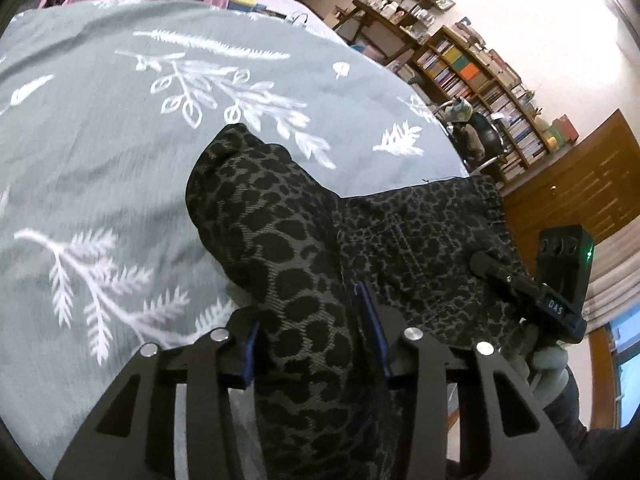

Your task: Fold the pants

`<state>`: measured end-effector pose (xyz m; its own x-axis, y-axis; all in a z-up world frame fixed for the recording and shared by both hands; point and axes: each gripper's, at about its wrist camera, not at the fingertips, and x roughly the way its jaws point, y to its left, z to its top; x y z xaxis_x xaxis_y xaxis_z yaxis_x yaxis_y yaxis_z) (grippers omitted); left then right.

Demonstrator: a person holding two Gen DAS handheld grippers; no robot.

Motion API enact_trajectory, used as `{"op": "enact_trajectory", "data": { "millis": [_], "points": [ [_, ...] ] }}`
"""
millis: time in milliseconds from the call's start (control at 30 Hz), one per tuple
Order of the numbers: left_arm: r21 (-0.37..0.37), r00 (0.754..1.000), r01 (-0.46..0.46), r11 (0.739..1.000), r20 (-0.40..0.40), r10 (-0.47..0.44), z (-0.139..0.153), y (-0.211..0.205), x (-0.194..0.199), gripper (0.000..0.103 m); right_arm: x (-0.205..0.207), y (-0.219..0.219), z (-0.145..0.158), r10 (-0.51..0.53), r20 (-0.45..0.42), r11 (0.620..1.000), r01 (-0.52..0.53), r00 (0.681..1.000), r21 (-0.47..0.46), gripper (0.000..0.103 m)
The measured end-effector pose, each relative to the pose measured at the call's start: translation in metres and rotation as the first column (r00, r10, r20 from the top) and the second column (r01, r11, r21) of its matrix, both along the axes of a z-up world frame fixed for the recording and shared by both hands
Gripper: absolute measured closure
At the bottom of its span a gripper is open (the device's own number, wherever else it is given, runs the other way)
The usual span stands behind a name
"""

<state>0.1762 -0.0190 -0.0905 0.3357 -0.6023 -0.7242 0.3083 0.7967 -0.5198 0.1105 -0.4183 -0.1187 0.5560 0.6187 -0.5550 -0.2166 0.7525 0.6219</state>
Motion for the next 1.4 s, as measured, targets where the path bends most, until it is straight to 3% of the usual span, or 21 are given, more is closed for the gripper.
{"op": "enact_trajectory", "data": {
  "millis": [267, 500, 733, 833, 1100, 1167, 1300, 1400],
  "points": [
    [-0.006, 0.996, -0.038, 0.999, 0.081, 0.038, 0.029, 0.005, 0.045, 0.063, 0.041, 0.001, 0.027, 0.001, 0.078, 1.000, -0.001, 0.997, 0.000, 0.060],
    [0.020, 0.986, -0.071, 0.997, 0.153, 0.067, 0.041, 0.000, 0.105, 0.063, 0.115, 0.010, 0.031, -0.015, 0.112, 1.000, 0.016, 0.994, -0.005, 0.060],
    [0.040, 0.977, -0.108, 0.993, 0.191, 0.099, 0.032, 0.004, 0.160, 0.064, 0.187, 0.012, 0.008, -0.046, 0.097, 0.995, 0.054, 0.994, -0.084, 0.060],
    [0.081, 0.979, -0.116, 0.990, 0.179, 0.100, 0.023, 0.002, 0.176, 0.064, 0.202, 0.004, -0.010, -0.068, 0.062, 0.992, 0.074, 0.996, -0.099, 0.060],
    [0.192, 0.992, -0.096, 0.977, 0.104, 0.077, -0.026, -0.011, 0.185, 0.063, 0.202, -0.025, -0.056, -0.138, -0.040, 0.985, 0.133, 0.990, -0.108, 0.055],
    [0.224, 0.992, -0.089, 0.970, 0.111, 0.065, -0.034, -0.016, 0.184, 0.060, 0.200, -0.026, -0.061, -0.153, -0.045, 0.980, 0.145, 0.987, -0.136, 0.048],
    [0.305, 0.987, -0.056, 0.951, 0.161, 0.007, -0.039, -0.035, 0.177, 0.042, 0.196, -0.026, -0.057, -0.184, -0.027, 0.959, 0.174, 0.983, -0.224, 0.029],
    [0.388, 0.976, -0.033, 0.921, 0.209, -0.053, -0.046, -0.052, 0.171, 0.030, 0.192, -0.026, -0.052, -0.216, -0.017, 0.944, 0.204, 0.976, -0.260, 0.027]
  ]
}}
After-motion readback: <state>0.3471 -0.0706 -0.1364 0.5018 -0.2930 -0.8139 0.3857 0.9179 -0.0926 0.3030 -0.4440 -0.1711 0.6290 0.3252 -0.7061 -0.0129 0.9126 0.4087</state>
